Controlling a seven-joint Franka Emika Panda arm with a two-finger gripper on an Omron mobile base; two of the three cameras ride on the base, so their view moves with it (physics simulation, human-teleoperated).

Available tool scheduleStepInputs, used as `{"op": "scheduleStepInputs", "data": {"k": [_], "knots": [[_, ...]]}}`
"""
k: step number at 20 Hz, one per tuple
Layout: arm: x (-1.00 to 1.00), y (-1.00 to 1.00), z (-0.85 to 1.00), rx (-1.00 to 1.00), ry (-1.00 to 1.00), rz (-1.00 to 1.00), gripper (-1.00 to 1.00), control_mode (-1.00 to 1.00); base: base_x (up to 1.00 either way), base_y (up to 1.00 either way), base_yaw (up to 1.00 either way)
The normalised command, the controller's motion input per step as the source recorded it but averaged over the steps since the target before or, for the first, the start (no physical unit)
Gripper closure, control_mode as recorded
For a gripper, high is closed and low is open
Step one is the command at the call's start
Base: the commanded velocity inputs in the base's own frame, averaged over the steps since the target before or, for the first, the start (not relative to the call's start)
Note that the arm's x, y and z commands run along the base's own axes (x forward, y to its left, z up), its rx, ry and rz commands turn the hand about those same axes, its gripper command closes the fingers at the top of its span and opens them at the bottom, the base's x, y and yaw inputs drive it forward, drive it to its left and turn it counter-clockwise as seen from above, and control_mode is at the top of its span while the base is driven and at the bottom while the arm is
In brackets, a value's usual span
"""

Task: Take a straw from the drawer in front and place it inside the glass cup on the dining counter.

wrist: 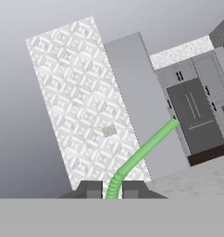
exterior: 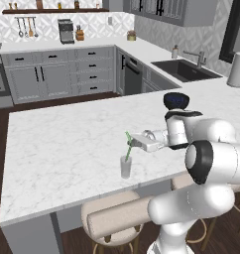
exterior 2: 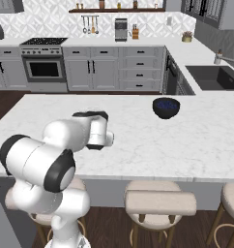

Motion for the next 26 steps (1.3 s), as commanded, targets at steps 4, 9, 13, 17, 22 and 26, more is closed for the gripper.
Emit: {"op": "scheduleStepInputs", "data": {"k": [4, 9, 13, 17, 22, 26], "knots": [[0.07, 0.00, -0.21, 0.00, 0.01, 0.00, 1.00, -1.00, 0.00, 0.00, 0.00], [0.06, 0.00, -0.22, 0.00, 0.00, 0.00, 1.00, -1.00, 0.00, 0.00, 0.00], [0.05, 0.00, -0.24, 0.00, 0.01, 0.00, 1.00, -1.00, 0.00, 0.00, 0.00], [0.00, 0.01, -0.05, 0.00, 0.00, 0.00, -1.00, -1.00, 0.00, 0.00, 0.00], [-0.17, 0.00, 0.00, -0.01, 0.00, 0.00, -1.00, -1.00, 0.00, 0.00, 0.00], [-0.22, 0.00, 0.00, -0.03, 0.00, 0.00, -1.00, -1.00, 0.00, 0.00, 0.00]]}}
